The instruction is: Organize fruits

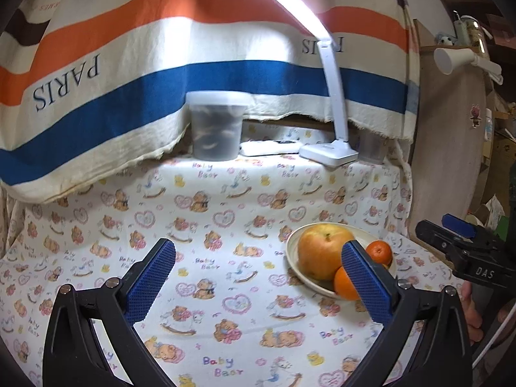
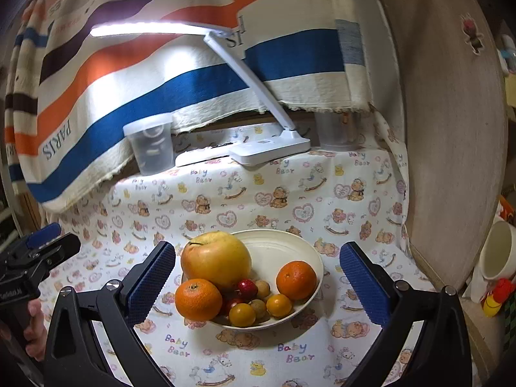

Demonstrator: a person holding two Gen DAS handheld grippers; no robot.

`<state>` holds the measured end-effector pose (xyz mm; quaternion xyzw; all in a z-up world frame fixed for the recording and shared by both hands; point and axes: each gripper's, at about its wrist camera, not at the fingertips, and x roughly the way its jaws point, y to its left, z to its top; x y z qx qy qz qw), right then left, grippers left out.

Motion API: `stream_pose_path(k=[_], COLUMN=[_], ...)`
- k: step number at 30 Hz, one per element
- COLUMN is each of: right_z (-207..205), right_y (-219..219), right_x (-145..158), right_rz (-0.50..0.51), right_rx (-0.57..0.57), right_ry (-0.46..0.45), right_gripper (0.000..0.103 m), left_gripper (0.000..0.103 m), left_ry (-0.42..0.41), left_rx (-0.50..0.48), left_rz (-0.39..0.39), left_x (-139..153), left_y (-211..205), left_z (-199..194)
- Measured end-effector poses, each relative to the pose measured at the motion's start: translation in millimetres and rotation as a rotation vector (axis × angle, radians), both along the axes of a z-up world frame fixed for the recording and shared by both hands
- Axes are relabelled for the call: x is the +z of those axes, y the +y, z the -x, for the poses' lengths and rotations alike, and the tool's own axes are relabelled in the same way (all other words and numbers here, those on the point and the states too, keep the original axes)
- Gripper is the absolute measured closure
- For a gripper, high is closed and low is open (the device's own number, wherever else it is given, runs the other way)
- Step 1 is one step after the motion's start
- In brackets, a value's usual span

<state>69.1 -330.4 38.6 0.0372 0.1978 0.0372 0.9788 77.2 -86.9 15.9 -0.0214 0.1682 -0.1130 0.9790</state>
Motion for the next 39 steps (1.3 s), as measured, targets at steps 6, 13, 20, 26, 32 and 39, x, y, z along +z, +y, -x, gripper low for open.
stream_pose_path(k=[6,13,20,26,32,39], right_z=[-4.0,-5.4,-8.0,-9.2,7.2,12.0], right_y=[4.8,6.9,10.7,21.1,31.3,32.1], right_x=[-10.8,-14.9,-23.1,-28.7,-23.8,-21.3], right_rz=[0.000,0.008,0.026,0.069,0.120,0.117], right_rx=[-0.003,-0.010,-0.022,-0.009,-0.011,-0.006], right_ry=[0.022,0.025,0.034,0.039,-0.050,-0.070], right_gripper=[0.000,0.000,0.000,0.000,0.000,0.000], left_gripper=[0.001,0.001,0.001,0.001,0.001,0.001], left_ry=[0.017,0.050,0.040,-0.006,-0.086,-0.064], left_rx=[0.015,0.010,0.022,0.065,0.025,0.057], left_rz=[0.020,-0.006,-0.042,-0.067,-0.114,-0.066], left_x=[-9.5,-25.3,-33.8,-31.6,-27.5,-28.4], left_y=[8.8,4.7,0.0,-2.8,-15.4,-4.4], left_z=[-4.9,-9.6,-9.4,-1.3,13.7,9.5])
